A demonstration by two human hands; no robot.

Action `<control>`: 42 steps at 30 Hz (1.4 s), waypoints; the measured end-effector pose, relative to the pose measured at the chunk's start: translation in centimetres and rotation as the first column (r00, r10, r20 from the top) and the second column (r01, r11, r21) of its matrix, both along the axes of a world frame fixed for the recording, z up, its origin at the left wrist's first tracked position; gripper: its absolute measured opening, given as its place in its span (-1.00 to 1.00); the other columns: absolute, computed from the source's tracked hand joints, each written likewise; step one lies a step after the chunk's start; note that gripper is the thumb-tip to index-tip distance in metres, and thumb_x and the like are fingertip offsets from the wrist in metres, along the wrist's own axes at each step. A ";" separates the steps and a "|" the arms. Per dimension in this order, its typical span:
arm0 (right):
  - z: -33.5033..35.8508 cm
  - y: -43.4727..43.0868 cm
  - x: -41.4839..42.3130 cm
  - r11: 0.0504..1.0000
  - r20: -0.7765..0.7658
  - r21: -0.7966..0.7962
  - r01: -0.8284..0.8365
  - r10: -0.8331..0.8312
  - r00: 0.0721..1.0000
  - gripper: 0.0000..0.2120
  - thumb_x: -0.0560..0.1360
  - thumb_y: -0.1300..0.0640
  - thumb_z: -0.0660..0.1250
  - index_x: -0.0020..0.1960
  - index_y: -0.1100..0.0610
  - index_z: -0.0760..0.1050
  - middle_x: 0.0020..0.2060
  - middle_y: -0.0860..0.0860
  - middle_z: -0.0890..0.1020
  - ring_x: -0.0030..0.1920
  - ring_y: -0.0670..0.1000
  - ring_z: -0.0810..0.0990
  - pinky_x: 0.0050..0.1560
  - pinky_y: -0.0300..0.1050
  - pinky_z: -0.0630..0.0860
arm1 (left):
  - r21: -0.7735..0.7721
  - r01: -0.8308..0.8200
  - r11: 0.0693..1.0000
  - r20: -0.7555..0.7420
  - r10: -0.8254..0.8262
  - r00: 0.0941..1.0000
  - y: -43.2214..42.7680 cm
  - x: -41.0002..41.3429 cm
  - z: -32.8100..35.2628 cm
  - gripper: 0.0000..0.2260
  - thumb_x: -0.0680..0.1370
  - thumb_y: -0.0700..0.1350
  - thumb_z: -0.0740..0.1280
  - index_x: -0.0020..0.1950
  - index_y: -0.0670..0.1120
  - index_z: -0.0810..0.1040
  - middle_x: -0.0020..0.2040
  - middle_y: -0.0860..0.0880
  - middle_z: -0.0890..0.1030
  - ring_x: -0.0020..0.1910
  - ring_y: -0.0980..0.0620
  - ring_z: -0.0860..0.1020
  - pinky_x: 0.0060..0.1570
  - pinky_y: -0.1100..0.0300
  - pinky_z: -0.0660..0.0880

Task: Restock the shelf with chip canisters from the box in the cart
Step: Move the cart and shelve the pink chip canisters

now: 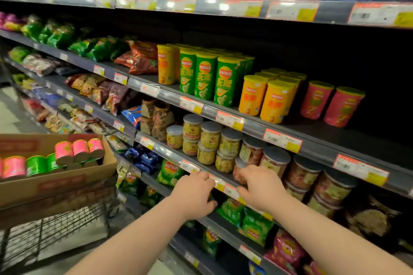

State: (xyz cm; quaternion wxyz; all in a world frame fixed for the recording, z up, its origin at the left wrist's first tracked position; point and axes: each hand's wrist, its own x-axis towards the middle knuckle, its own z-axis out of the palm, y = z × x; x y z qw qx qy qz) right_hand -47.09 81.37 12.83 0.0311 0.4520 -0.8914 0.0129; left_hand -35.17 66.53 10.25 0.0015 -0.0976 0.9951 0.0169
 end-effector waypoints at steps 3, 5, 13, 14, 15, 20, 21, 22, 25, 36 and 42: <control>-1.7 -2.9 3.5 0.997 0.054 0.040 -0.072 0.069 0.996 -0.64 0.53 -0.10 0.19 0.27 0.00 0.42 0.21 0.01 0.49 0.23 0.11 0.45 0.18 -0.02 0.38 | 0.020 -0.087 0.996 0.055 0.086 0.995 -1.9 4.5 -1.6 -0.62 0.53 0.15 0.22 0.22 -0.07 0.43 0.15 -0.05 0.43 0.18 -0.10 0.41 0.05 0.03 0.43; -2.6 -5.0 6.0 0.990 0.080 0.066 -0.121 0.116 0.990 -0.66 0.53 -0.09 0.20 0.24 0.01 0.44 0.19 0.01 0.51 0.21 0.11 0.46 0.17 -0.01 0.43 | 0.030 -0.140 0.990 0.085 0.137 0.987 -3.1 7.7 -2.6 -0.60 0.54 0.15 0.22 0.26 -0.07 0.42 0.19 -0.05 0.43 0.21 -0.10 0.41 0.11 0.00 0.44; -6.0 -13.2 15.9 0.927 0.163 0.143 -0.346 0.323 0.932 -0.70 0.52 -0.07 0.21 0.18 0.03 0.48 0.10 0.03 0.54 0.12 0.12 0.52 0.10 0.00 0.48 | 0.059 -0.433 0.899 0.181 0.417 0.891 -7.5 20.8 -5.9 -0.62 0.51 0.14 0.22 0.22 -0.07 0.43 0.19 -0.07 0.43 0.21 -0.13 0.42 0.14 -0.01 0.42; -6.3 -14.0 17.0 0.913 0.170 0.155 -0.377 0.351 0.921 -0.69 0.52 -0.07 0.21 0.19 0.04 0.47 0.12 0.03 0.54 0.15 0.13 0.51 0.12 0.00 0.47 | 0.063 -0.467 0.882 0.187 0.450 0.873 -7.9 22.1 -6.3 -0.61 0.51 0.15 0.22 0.22 -0.06 0.44 0.19 -0.07 0.44 0.22 -0.12 0.42 0.15 0.00 0.42; -6.6 -14.8 18.1 0.898 0.173 0.168 -0.406 0.378 0.909 -0.69 0.52 -0.07 0.21 0.20 0.04 0.47 0.13 0.04 0.54 0.17 0.14 0.50 0.12 0.00 0.45 | 0.068 -0.497 0.865 0.193 0.477 0.857 -8.3 23.5 -6.7 -0.60 0.51 0.16 0.22 0.23 -0.06 0.44 0.20 -0.08 0.43 0.23 -0.12 0.42 0.17 0.01 0.42; -8.7 -18.7 22.0 0.823 0.220 0.240 -0.515 0.470 0.855 -0.67 0.52 -0.05 0.19 0.23 0.03 0.43 0.16 0.05 0.51 0.21 0.15 0.48 0.13 0.01 0.42 | 0.097 -0.635 0.766 0.216 0.607 0.765 -9.8 28.4 -8.6 -0.54 0.51 0.17 0.22 0.32 -0.04 0.39 0.28 -0.07 0.40 0.29 -0.11 0.38 0.23 0.01 0.39; -9.2 -19.4 22.5 0.809 0.231 0.251 -0.531 0.483 0.845 -0.66 0.52 -0.05 0.18 0.26 0.03 0.41 0.19 0.05 0.50 0.22 0.15 0.47 0.16 0.01 0.41 | 0.106 -0.658 0.746 0.225 0.626 0.746 -10.1 29.2 -9.1 -0.53 0.50 0.17 0.22 0.33 -0.04 0.39 0.28 -0.07 0.40 0.29 -0.11 0.37 0.25 0.01 0.39; -9.7 -20.2 22.9 0.794 0.240 0.261 -0.549 0.497 0.834 -0.65 0.52 -0.05 0.18 0.27 0.03 0.41 0.21 0.05 0.49 0.24 0.15 0.46 0.18 0.01 0.39 | 0.116 -0.679 0.725 0.235 0.644 0.728 -10.5 29.9 -9.4 -0.52 0.50 0.18 0.22 0.33 -0.04 0.39 0.28 -0.07 0.40 0.30 -0.11 0.37 0.26 0.00 0.38; -10.6 -22.9 23.8 0.751 0.259 0.271 -0.602 0.545 0.797 -0.63 0.52 -0.03 0.16 0.30 -0.01 0.39 0.23 0.04 0.49 0.25 0.13 0.45 0.22 0.01 0.37 | 0.136 -0.734 0.666 0.272 0.687 0.673 -11.9 31.5 -9.9 -0.53 0.51 0.15 0.22 0.34 -0.06 0.38 0.30 -0.07 0.38 0.31 -0.11 0.36 0.26 0.00 0.38; -11.8 -36.9 22.7 0.677 0.338 0.240 -0.696 0.613 0.714 -0.70 0.47 -0.10 0.21 0.14 0.00 0.47 0.10 0.02 0.55 0.14 0.11 0.51 0.13 0.00 0.45 | 0.102 -0.822 0.560 0.314 0.766 0.560 -23.1 30.7 -9.5 -0.55 0.52 0.12 0.24 0.34 -0.05 0.38 0.27 -0.06 0.40 0.28 -0.09 0.38 0.22 0.05 0.37; -11.9 -43.4 18.2 0.679 0.364 0.272 -0.682 0.583 0.726 -0.60 0.48 -0.12 0.22 0.28 -0.02 0.41 0.21 0.01 0.50 0.24 0.11 0.46 0.21 0.00 0.41 | 0.093 -0.820 0.565 0.353 0.751 0.558 -29.6 26.8 -9.6 -0.59 0.50 0.15 0.23 0.25 -0.06 0.40 0.20 -0.05 0.42 0.23 -0.09 0.42 0.17 0.02 0.42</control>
